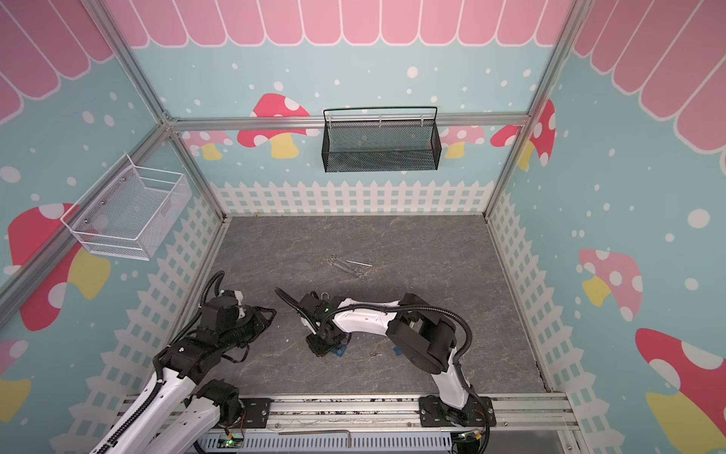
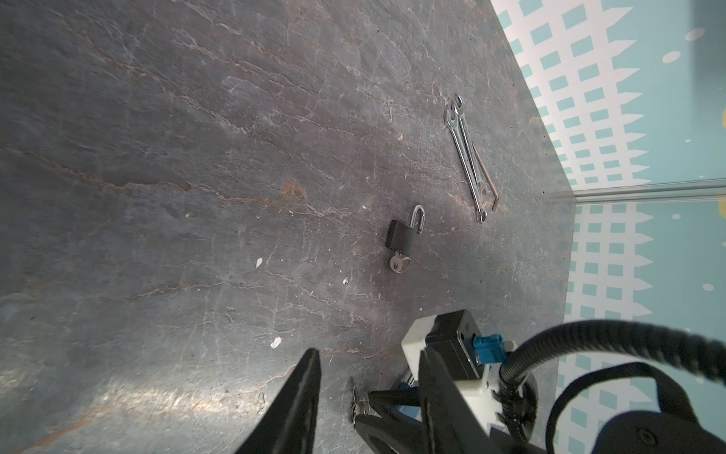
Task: Unlock with the key
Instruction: 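Close the right gripper on the small silver key beside the blue padlock, then lift the silver key with the right gripper while the left arm reaches forward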
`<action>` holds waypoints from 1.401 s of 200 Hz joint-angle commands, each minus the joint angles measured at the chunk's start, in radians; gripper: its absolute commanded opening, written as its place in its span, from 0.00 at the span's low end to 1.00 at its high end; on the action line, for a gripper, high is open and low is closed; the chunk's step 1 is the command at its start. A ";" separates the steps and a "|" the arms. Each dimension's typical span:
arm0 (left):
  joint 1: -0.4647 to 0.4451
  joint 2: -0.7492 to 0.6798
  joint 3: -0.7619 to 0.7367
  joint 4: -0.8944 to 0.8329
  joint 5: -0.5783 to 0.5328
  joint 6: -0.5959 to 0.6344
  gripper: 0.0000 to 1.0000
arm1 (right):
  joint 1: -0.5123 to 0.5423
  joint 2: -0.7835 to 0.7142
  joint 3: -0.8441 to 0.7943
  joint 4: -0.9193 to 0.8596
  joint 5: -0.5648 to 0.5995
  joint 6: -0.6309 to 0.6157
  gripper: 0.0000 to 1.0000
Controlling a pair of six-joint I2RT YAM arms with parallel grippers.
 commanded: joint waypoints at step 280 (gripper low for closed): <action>-0.262 0.051 -0.108 0.470 -0.075 -0.035 0.39 | -0.242 -0.323 -0.186 0.253 -0.156 0.123 0.00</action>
